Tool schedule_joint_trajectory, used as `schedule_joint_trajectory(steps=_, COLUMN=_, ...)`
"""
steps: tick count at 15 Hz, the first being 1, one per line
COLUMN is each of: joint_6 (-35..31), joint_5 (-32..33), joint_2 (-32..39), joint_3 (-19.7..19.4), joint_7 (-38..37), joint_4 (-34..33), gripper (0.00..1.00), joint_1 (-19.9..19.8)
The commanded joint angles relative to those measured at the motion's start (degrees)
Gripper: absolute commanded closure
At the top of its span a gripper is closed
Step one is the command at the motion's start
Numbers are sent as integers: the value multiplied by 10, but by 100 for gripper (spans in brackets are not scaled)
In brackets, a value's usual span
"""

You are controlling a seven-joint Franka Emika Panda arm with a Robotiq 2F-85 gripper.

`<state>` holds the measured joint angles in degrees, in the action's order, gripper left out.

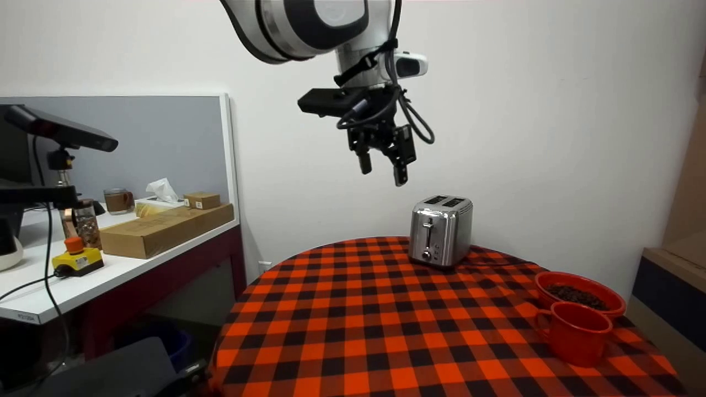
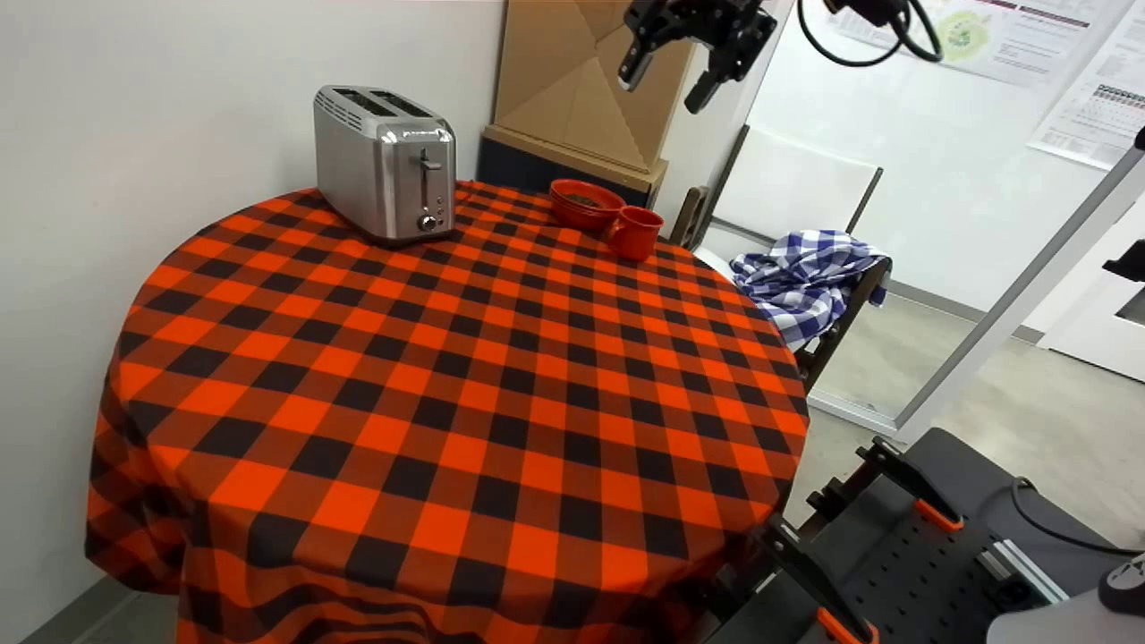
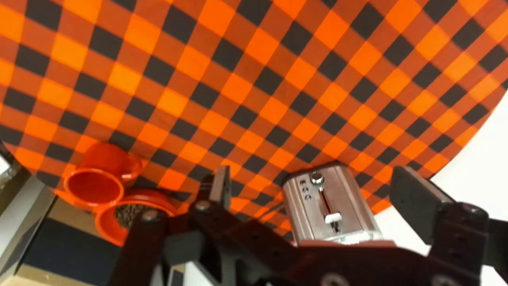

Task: Push down the switch on the toaster

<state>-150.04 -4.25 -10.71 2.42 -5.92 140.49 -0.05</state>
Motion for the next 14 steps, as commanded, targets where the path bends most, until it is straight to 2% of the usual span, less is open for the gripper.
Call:
schedule_joint_trajectory(steps=1, joint_6=-89, joint_5=135, joint_2=130, joint_3=26, joint_7=-109, joint_4=-123, gripper=0, joint_1=-23)
schedule_joint_trajectory(steps=2, joint_6=-114, joint_5=187, joint_2=156, joint_3=37, joint_7=-149, joint_4=-152, gripper=0, joint_1=-41)
schedule_joint_trajectory(steps=3, joint_6=-123, joint_5=235, joint_2=177, joint_3=24, joint_7=-186, joint_4=-181, gripper=0, joint_1=-34)
schedule_joint_trajectory(steps=6, joint_6=-171, joint_5=370, joint_2=261, joint_3=-41, joint_7=-326, joint_4=-279, gripper=0, joint_1=17)
schedule_joint_trajectory(steps=9, joint_6=-189, joint_5=448, joint_2=329, joint_3=-82, joint_7=-444, joint_4=-357, gripper=0, joint_1=63)
schedule_joint_trajectory(steps=11, joint_6=-167, joint_5=430, joint_2=359, joint_3=-66, joint_7=-438, joint_4=-379, gripper=0, joint_1=71)
schedule_joint_trajectory(steps=14, joint_6=-119, joint_5=358, joint_2=380, joint_3=10, joint_7=-345, joint_4=-378, gripper=0, joint_1=41)
